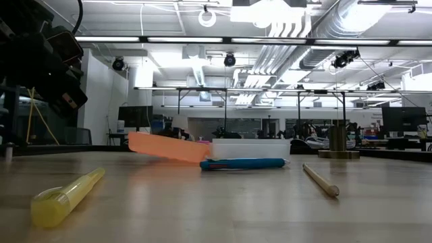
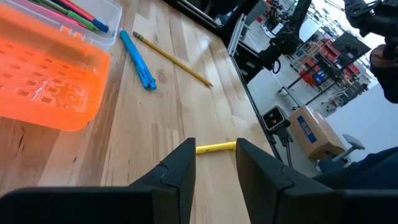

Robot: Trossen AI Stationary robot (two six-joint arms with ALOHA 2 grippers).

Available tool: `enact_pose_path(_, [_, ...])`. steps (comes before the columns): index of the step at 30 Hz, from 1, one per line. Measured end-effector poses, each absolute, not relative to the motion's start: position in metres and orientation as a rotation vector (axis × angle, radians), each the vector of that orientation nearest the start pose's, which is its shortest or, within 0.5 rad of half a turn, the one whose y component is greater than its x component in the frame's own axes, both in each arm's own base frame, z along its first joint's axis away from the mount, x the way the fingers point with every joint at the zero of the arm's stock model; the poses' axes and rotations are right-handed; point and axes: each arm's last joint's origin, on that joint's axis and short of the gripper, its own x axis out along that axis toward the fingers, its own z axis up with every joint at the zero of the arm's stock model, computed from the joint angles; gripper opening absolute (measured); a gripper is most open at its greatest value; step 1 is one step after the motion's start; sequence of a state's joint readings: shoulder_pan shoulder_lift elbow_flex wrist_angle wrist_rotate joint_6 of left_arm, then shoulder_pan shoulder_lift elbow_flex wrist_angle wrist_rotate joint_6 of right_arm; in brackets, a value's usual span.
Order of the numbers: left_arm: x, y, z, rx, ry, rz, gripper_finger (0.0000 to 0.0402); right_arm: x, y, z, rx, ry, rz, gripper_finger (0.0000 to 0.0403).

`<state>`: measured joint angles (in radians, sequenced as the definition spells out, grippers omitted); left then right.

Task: Pick & place school supplies into a supply box
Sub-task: Put the black pen into the supply box

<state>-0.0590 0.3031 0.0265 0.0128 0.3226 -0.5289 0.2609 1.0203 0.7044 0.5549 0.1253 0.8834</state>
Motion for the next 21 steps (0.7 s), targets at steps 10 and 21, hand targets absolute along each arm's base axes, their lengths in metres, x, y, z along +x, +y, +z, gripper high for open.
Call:
enact_pose_path(10, [0.111,-0.016,0.148,-0.554,0.358,-0.302,0.0145,0.215,0.061,0.345,0.764,-0.285,0.307,0.0011])
enact_pose_path(21, [0.111,-0.016,0.148,-0.550,0.357,-0.302,0.0145,0.228,0.052,0.334,0.824,-0.295,0.100,0.0011])
